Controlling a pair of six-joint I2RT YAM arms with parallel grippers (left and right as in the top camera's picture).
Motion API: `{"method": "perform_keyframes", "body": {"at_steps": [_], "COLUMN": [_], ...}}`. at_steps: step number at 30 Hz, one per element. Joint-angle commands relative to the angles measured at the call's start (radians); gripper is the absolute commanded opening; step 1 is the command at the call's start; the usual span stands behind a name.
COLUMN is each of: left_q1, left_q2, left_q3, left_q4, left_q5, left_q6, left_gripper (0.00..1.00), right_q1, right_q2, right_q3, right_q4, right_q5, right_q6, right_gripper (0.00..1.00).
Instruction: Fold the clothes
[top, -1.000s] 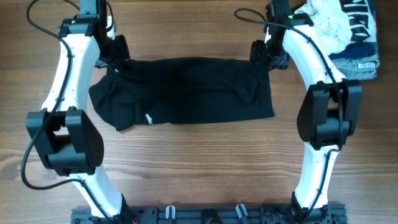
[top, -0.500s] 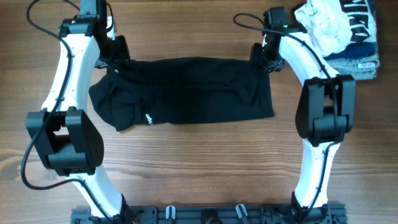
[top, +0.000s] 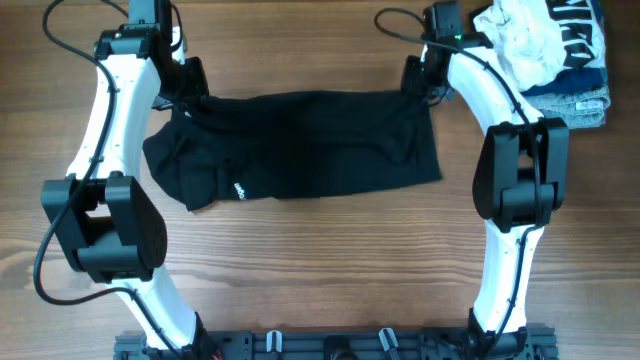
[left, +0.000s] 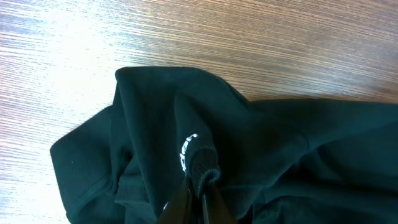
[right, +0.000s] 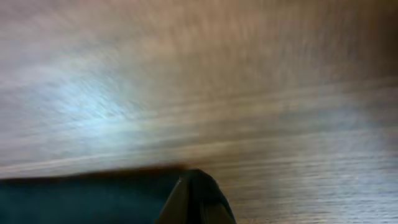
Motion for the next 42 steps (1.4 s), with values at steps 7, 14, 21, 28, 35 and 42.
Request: {"method": "perform_keyframes", "body": {"at_steps": [7,14,21,28,35,42], "left_q1": [0.058,0.13,0.092,0.028,0.064,0.137], "left_q2": [-0.03,-0.053,-0.064,-0.063,-0.063,-0.063], "left_q3": [0.003,0.003,0.003,-0.127,-0.407,-0.468], "left_q4": [0.009,-0.047,-0.262,-0.41,-0.291,-0.165], "left_q5": [0.002,0.18,0.248,0.156,0.15,0.15], "left_q6": [-0.01,-0.009,-0.008,-0.013,-0.051,-0.058], "left_gripper": [0.04,0.04,0.04,0.04,0.04,0.23], "right_q1": [-0.024,-0.075,-0.083,-0.099,-0.161,-0.164], "right_q2": [0.015,-0.063,-0.101,-0.101,-0.084,-0.068], "right_q3": [0.132,0.212,0.255,0.246,0.246,0.099], "right_q4": [0.023,-0.162,-0.42,-0.597,-0.62,-0.588], "right_q5": [-0.042,-0.286,-0.278,-0.186,-0.177,-0.177], "right_q6": [-0.016,-0.121,-0.188,-0.206,-0.21,-0.233], "right_gripper": [0.04,0.04,0.04,0.04,0.04,0.13]}}
